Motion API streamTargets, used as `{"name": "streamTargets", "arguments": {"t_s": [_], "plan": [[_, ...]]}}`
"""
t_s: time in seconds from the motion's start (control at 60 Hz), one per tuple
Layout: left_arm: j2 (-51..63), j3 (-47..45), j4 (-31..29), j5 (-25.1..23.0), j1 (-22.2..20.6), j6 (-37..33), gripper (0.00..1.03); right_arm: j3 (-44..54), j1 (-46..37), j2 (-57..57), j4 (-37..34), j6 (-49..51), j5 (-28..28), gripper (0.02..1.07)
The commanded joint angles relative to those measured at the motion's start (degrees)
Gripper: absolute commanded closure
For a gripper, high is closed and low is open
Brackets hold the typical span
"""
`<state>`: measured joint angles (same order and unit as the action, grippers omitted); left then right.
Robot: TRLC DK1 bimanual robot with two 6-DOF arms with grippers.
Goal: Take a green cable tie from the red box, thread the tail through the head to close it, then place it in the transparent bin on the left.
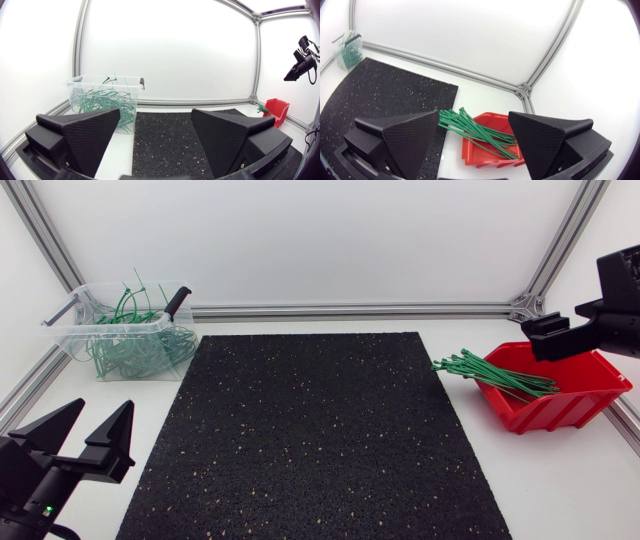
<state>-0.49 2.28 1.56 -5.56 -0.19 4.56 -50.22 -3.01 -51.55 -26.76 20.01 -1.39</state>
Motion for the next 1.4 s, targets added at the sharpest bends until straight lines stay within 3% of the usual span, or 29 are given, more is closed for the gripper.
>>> {"name": "streamTargets", "arguments": {"t_s": [0.0,0.25,0.55,0.717,0.883,1.117,1.383], "plan": [[-0.2,-2.4,-0.6,0.0,-0.3,1.1,0.04,-3.0,0.6,-3.9,-2.7,6.0,0.1,0.07],[-0.2,-2.4,-0.7,0.0,-0.3,1.1,0.04,-6.1,0.4,-12.0,-5.6,14.1,9.3,0.1],[-0.2,-2.4,-0.8,0.0,-0.3,1.1,0.04,-10.4,-2.5,-20.0,-13.8,33.8,14.7,0.1],[-0.2,-2.4,-0.8,0.0,-0.3,1.1,0.04,-11.2,-3.1,-25.8,-16.4,41.0,16.5,0.21],[-0.2,-2.4,-0.8,0.0,-0.3,1.1,0.04,-11.0,-3.9,-29.5,-15.2,47.1,17.6,0.21],[-0.2,-2.4,-0.9,0.0,-0.3,1.1,0.04,-9.8,-4.7,-33.4,-12.3,54.3,20.1,0.41],[-0.2,-2.4,-0.9,0.0,-0.5,1.1,0.04,-9.6,-4.7,-37.4,-7.6,57.2,19.7,0.54]]}}
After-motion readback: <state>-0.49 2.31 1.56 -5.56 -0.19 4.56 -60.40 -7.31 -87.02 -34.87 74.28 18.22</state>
